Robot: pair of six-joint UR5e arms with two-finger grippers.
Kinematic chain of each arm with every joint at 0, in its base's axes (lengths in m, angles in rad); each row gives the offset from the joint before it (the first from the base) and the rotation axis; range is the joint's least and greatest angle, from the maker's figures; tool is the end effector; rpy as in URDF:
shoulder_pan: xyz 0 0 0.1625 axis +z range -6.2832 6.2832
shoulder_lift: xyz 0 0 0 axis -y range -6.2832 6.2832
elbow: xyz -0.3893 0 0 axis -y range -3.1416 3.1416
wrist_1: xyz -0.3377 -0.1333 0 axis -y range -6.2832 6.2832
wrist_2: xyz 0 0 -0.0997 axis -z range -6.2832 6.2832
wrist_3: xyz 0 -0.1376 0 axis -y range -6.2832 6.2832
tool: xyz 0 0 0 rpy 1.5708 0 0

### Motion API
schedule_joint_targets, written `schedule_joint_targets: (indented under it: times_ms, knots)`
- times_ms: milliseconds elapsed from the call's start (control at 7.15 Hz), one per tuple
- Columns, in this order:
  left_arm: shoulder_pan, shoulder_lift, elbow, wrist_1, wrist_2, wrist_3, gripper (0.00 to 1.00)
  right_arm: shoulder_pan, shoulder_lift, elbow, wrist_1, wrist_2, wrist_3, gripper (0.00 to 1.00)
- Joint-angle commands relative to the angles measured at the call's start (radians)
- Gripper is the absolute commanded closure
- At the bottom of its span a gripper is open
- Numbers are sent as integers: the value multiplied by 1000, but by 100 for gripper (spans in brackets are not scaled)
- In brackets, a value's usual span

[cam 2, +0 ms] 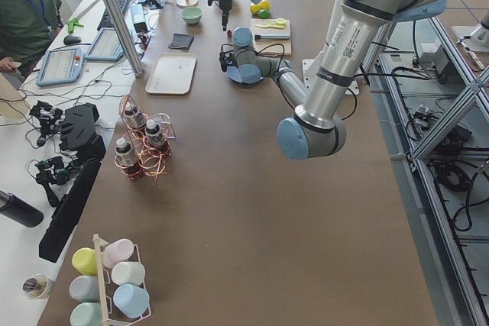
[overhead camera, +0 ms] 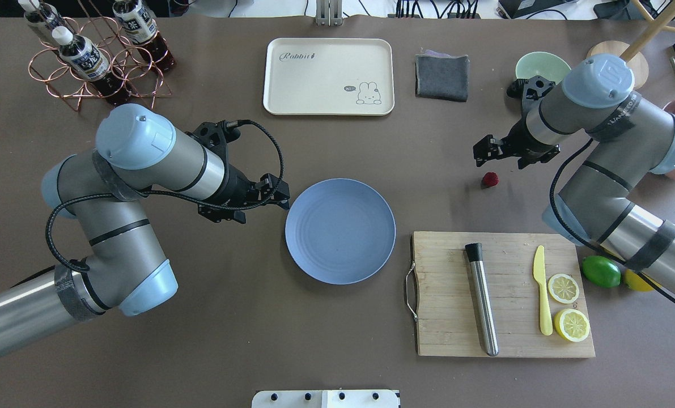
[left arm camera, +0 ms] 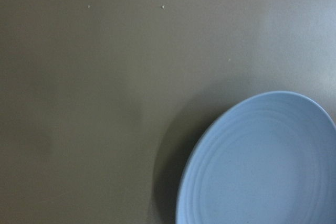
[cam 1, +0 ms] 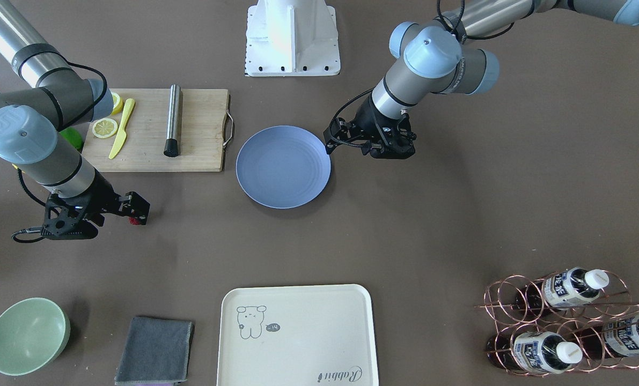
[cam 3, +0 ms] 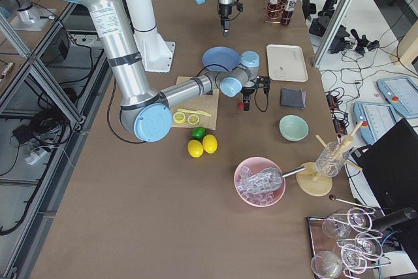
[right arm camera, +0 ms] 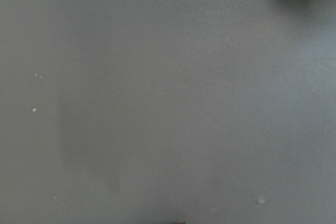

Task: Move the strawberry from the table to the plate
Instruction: 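Lower the right gripper onto the strawberry while the left gripper releases the plate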

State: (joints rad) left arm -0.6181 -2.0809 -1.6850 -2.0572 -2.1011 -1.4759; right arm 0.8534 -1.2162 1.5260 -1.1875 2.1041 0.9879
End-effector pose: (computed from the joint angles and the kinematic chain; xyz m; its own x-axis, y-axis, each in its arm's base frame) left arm 0.4641 -0.4081 0.2682 0.3726 -0.1646 -0.9133 0.0957 0.9857 -0.1387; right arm -0.3528 -0.5007 0.4521 0.6619 0.0376 0.7487 -0.0851 0.9961 0.0252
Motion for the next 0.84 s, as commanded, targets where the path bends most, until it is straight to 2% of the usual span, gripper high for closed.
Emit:
schedule_joint_targets:
  times_ms: [0, 280, 559, 699]
  knots:
    - [-12, 1, -2, 0, -19, 0, 2, -25, -2, -6, 0, -31, 12, 0]
    - [-21, 4, -12, 0, -19, 2, 2, -33, -3, -6, 2, -36, 12, 2]
    - [-32, 4, -13, 0, -19, 2, 2, -37, -3, -4, 2, -46, 12, 88]
    - [-34, 4, -15, 0, -20, 2, 2, -43, -3, -4, 2, -47, 11, 100]
